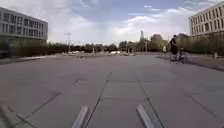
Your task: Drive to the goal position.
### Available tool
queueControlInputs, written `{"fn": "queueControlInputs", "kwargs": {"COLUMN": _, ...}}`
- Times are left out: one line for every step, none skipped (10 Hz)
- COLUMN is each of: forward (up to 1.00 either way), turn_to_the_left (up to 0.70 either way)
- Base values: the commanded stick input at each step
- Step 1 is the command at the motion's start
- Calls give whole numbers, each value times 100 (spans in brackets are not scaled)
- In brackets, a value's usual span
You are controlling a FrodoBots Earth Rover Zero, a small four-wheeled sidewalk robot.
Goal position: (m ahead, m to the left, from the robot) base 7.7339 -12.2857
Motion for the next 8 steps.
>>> {"fn": "queueControlInputs", "kwargs": {"forward": 70, "turn_to_the_left": 0}}
{"fn": "queueControlInputs", "kwargs": {"forward": 70, "turn_to_the_left": 0}}
{"fn": "queueControlInputs", "kwargs": {"forward": 70, "turn_to_the_left": 0}}
{"fn": "queueControlInputs", "kwargs": {"forward": 70, "turn_to_the_left": 0}}
{"fn": "queueControlInputs", "kwargs": {"forward": 70, "turn_to_the_left": 0}}
{"fn": "queueControlInputs", "kwargs": {"forward": 70, "turn_to_the_left": 0}}
{"fn": "queueControlInputs", "kwargs": {"forward": 70, "turn_to_the_left": 0}}
{"fn": "queueControlInputs", "kwargs": {"forward": 70, "turn_to_the_left": 0}}
